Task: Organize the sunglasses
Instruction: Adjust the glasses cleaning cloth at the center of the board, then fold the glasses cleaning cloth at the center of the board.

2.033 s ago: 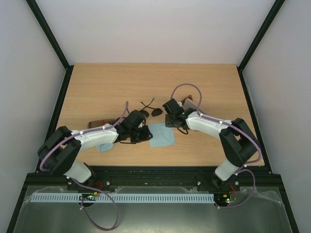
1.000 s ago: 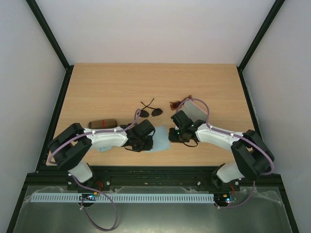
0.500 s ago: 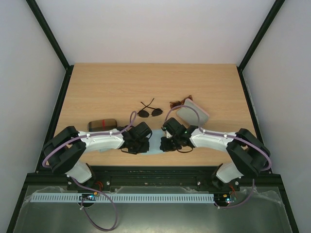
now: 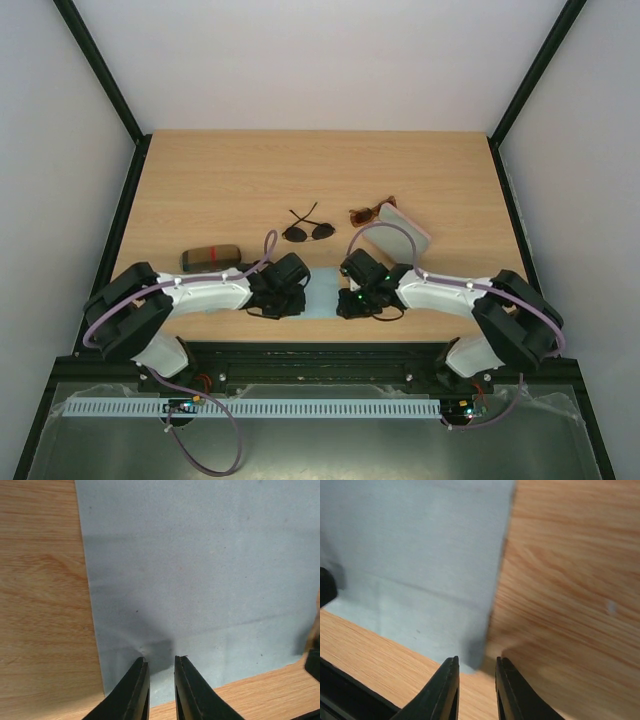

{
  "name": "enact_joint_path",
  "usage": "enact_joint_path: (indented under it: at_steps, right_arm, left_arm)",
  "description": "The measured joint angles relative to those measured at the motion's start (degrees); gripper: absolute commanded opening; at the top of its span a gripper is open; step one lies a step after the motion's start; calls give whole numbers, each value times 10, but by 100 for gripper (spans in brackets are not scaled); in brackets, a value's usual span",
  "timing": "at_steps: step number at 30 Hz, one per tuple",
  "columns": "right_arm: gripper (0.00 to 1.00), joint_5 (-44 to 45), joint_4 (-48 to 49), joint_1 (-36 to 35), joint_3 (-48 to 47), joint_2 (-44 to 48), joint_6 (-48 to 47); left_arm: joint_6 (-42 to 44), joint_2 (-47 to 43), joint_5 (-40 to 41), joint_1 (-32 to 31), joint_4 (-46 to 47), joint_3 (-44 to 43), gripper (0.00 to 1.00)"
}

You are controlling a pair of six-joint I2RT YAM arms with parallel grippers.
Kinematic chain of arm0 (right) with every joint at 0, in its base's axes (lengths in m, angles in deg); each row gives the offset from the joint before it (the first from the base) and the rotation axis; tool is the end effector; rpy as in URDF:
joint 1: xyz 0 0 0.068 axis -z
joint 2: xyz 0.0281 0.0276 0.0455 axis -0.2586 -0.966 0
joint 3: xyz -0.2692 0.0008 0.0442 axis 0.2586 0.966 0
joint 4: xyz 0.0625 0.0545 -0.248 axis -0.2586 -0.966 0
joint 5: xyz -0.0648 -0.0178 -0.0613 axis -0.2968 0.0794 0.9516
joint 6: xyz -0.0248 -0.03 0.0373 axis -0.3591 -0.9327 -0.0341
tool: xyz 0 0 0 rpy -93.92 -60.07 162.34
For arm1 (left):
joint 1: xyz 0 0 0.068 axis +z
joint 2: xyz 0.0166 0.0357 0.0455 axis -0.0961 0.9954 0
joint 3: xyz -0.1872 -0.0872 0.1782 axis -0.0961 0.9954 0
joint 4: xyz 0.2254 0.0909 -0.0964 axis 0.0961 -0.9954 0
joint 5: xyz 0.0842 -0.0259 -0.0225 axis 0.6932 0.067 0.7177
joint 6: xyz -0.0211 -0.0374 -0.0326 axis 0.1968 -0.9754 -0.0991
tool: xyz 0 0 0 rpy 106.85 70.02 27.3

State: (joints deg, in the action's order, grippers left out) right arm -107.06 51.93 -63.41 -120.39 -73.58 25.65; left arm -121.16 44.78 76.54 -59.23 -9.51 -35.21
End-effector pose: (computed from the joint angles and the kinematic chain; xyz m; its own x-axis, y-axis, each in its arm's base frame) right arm 0.1548 0.1958 0.1443 -0.9616 -0.2379 -0.1369 -0.2734 0.7853 0.5555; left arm 0.1574 -0.2198 0.1456 -0.9814 -0.0922 -0.1682 -0.0120 0.9047 -0.4259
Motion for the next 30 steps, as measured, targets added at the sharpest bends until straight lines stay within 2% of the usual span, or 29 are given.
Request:
enact_joint_path:
  at_steps: [2, 6, 11, 14, 17, 23, 30]
  right_arm:
    - [23, 7, -21, 0, 4, 15, 0]
    - [24, 27, -46, 0, -5, 47, 0]
    - [25, 83, -50, 1, -82, 44, 6]
    - [35, 121, -46, 10, -125, 22, 8]
    - [40, 143, -45, 29, -156, -18, -3]
    - [38, 155, -45, 47, -181, -89, -47]
    - [28, 157, -46, 53, -192, -156, -78]
  left_arm:
    - [2, -5, -6, 1, 0, 4, 19]
    - [19, -23, -33, 11, -6, 2, 29]
    - [46, -65, -42, 37, -19, -46, 35]
    - [61, -81, -28, 75, -19, -64, 39]
    - [75, -80, -11, 118, -27, -64, 45]
    - [109, -46, 3, 158, -33, -64, 46]
    - [151, 31, 4, 172, -35, -74, 40]
